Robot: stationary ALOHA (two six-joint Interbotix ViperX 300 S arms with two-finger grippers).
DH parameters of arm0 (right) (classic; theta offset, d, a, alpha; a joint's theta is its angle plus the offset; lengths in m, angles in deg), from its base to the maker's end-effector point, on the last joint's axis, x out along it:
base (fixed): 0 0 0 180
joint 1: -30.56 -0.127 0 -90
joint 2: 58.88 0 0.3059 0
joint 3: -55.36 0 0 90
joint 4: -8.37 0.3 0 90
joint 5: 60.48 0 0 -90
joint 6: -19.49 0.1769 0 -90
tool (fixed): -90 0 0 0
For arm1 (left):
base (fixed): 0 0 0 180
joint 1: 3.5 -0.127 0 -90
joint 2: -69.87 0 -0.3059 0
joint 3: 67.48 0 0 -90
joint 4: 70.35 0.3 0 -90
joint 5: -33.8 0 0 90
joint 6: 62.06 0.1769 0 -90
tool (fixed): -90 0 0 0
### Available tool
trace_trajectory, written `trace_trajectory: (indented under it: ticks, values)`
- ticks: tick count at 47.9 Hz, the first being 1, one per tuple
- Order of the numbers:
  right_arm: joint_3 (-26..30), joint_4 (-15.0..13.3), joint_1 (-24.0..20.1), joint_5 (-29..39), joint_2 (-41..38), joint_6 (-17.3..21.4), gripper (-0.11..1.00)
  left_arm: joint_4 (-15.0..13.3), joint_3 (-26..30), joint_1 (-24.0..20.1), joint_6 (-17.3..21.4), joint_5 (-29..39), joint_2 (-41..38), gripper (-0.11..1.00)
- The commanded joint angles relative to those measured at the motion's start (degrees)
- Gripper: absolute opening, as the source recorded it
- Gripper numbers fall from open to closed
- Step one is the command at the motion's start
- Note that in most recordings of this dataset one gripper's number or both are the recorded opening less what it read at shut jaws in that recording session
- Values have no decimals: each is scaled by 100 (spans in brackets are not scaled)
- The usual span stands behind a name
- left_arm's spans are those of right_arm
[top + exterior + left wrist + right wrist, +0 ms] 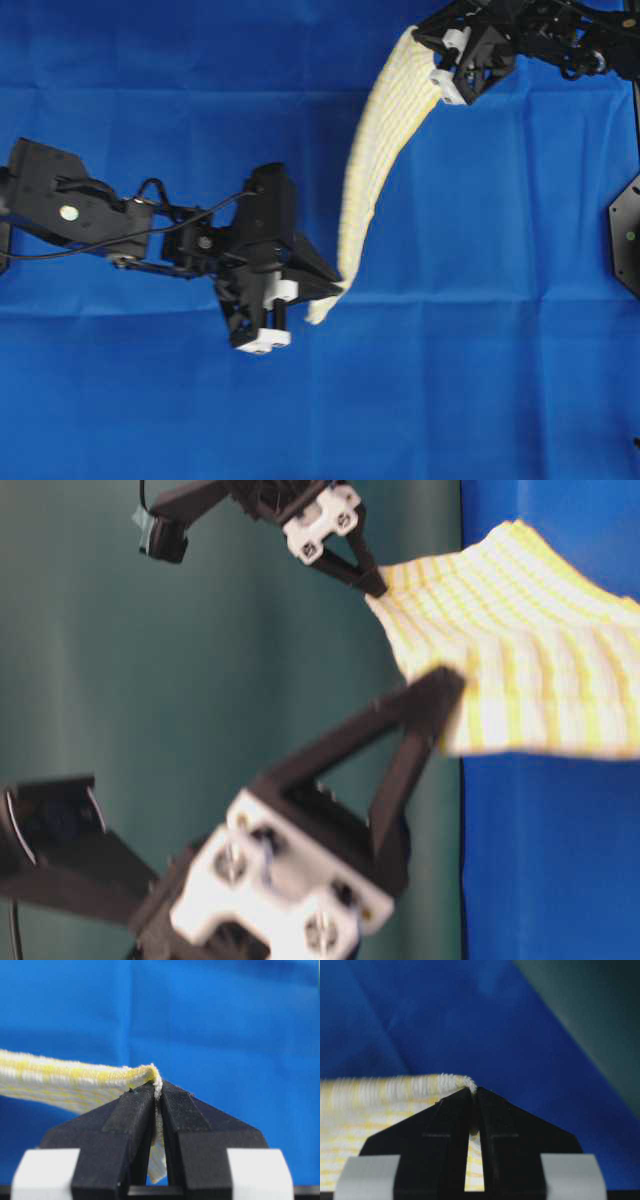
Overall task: Fold the yellow towel.
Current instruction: 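Lift the strip and swing the right gripper's end toward the far side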
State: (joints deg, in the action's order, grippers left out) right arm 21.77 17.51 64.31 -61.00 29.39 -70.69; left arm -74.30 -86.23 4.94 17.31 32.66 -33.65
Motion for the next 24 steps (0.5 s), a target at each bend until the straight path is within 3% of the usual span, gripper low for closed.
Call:
trace_trajectory:
  ticks: [1,24]
  values:
    - [281,-35,97,-62,-44,-9,4,-9,396,44,9,-26,-105,2]
    - [562,-114,202,-79,-264,-9,4,-9,1529,114,26,-26,-905,2]
